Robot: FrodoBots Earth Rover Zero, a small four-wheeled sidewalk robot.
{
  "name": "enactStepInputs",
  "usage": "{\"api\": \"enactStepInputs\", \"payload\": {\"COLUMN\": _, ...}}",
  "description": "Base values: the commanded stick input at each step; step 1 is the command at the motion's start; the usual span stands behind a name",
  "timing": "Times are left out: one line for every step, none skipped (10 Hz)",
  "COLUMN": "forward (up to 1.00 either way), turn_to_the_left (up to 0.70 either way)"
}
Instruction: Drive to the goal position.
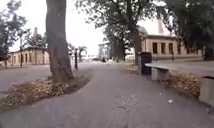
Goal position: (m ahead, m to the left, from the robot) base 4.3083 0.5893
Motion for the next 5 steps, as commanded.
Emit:
{"api": "enactStepInputs", "payload": {"forward": 0.70, "turn_to_the_left": -0.01}}
{"api": "enactStepInputs", "payload": {"forward": 0.70, "turn_to_the_left": -0.15}}
{"api": "enactStepInputs", "payload": {"forward": 0.70, "turn_to_the_left": -0.28}}
{"api": "enactStepInputs", "payload": {"forward": 0.70, "turn_to_the_left": -0.11}}
{"api": "enactStepInputs", "payload": {"forward": 0.70, "turn_to_the_left": 0.04}}
